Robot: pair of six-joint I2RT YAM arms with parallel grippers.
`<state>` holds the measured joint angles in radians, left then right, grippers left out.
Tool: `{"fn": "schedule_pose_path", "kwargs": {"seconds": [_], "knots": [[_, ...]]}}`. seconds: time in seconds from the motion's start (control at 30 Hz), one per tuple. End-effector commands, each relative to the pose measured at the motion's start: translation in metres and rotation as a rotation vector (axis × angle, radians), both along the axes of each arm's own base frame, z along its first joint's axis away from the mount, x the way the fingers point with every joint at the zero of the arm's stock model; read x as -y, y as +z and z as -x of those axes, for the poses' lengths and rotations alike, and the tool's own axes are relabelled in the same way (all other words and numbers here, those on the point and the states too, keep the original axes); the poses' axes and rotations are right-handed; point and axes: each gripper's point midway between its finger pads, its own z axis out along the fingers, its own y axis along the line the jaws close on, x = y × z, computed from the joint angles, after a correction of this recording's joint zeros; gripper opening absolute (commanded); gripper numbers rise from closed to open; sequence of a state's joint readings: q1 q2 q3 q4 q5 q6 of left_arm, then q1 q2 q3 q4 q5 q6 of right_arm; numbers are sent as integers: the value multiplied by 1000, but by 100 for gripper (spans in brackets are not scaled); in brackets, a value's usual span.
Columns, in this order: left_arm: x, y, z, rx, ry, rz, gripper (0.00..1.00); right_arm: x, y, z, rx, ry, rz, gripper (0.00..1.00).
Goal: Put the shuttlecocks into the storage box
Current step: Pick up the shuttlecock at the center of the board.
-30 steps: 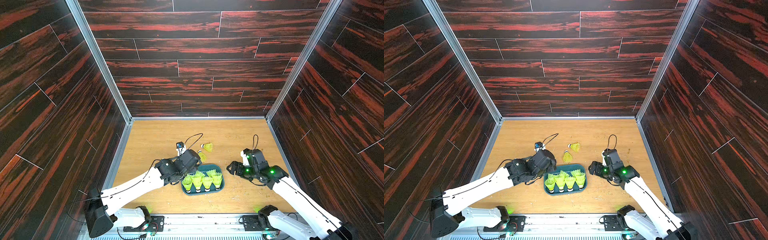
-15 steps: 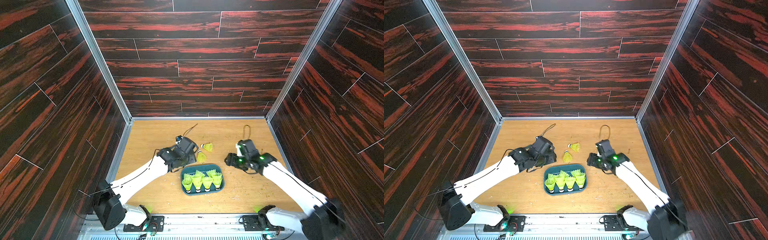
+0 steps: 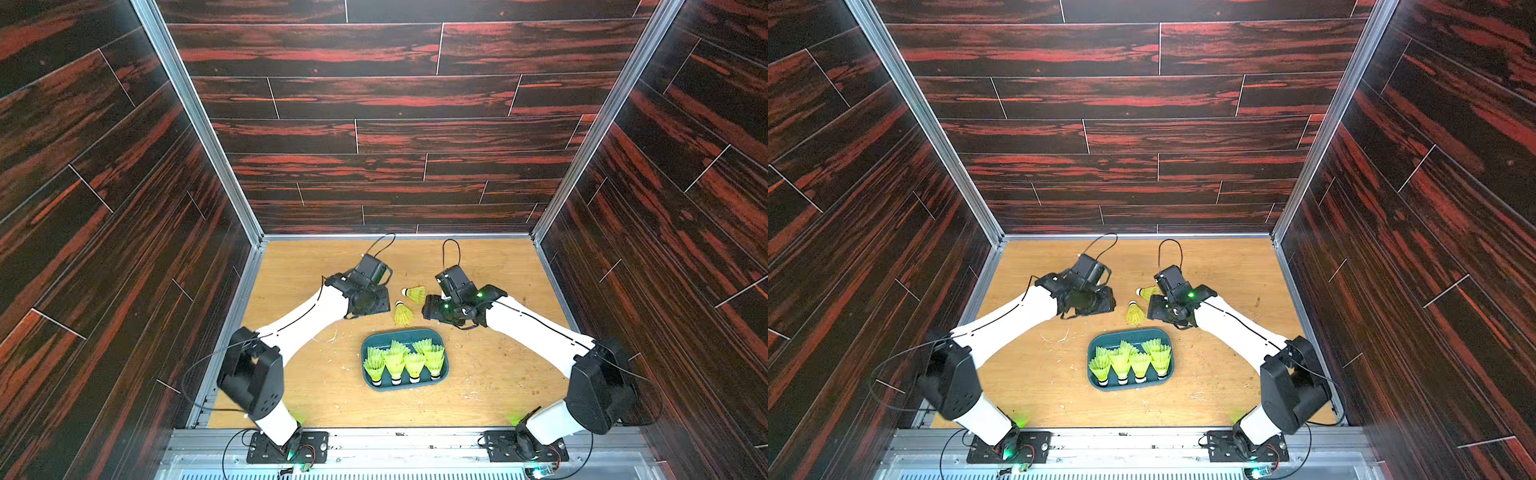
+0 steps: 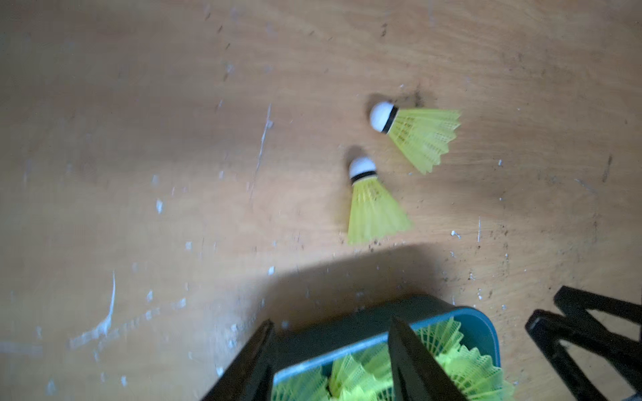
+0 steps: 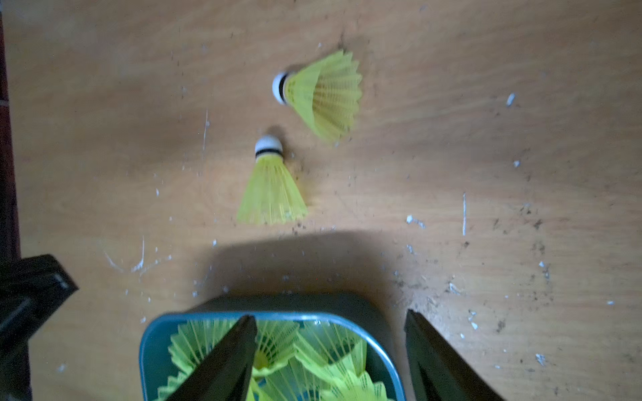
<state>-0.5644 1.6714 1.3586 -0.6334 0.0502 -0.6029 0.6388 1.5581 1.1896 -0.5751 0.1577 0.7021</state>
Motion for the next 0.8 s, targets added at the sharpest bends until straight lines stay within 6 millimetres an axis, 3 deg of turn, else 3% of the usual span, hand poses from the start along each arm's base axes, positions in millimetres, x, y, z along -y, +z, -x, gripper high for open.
{"fn": "schedule_pose_path", "kwargs": {"seconds": [0.0, 0.2, 0.4, 0.5, 0.57, 0.77], "knots": [[8, -1, -8, 24, -158, -11, 56, 9, 10, -12, 30, -48, 45, 72], [2, -21, -35, 49, -343, -173, 56, 9, 10, -18, -19, -59, -27, 71], [24, -29, -66, 158, -609, -243, 57, 4, 16, -21, -37, -96, -81, 72], [32, -37, -81, 208, -720, -291, 60, 2, 7, -20, -97, -79, -125, 73], [37, -43, -88, 229, -786, -314, 60, 6, 0, -19, -144, -89, -152, 73], [51, -65, -105, 256, -917, -346, 60, 17, 7, -23, -190, -152, -323, 80]]}}
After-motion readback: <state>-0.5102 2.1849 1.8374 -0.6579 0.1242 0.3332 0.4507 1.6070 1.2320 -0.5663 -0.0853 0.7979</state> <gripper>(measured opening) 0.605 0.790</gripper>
